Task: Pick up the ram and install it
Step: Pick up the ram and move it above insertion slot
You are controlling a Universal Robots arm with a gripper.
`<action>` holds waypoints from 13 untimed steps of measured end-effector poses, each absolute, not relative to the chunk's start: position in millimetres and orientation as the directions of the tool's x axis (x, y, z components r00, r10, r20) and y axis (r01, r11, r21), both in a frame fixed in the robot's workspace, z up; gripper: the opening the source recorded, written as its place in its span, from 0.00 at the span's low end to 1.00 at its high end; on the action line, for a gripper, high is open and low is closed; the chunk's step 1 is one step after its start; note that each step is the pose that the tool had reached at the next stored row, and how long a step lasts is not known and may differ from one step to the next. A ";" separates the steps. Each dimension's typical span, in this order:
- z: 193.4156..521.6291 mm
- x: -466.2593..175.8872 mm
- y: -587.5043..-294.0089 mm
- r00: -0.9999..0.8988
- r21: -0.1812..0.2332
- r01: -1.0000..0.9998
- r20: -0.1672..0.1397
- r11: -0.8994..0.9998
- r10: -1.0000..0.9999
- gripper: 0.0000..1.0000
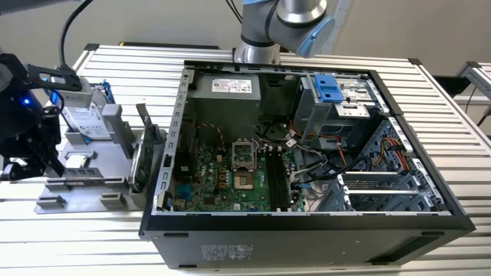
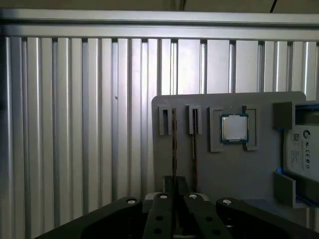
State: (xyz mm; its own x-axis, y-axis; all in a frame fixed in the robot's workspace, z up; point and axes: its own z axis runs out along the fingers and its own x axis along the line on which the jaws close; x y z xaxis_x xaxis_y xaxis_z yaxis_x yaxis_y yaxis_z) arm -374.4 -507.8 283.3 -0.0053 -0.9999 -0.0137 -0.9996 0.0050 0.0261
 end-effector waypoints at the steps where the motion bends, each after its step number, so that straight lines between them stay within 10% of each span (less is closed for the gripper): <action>1: 284.0 -374.4 -507.8 -0.005 0.026 -1.000 -0.014 0.005 -1.000 0.00; 13: 293.6 -374.4 -507.9 -0.005 0.026 -1.000 -0.014 0.005 -1.000 0.00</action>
State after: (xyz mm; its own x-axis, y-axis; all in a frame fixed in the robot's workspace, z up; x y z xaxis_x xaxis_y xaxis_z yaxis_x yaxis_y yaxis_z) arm -374.4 -507.9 293.6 -0.0052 -0.9999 -0.0137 -0.9996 0.0049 0.0260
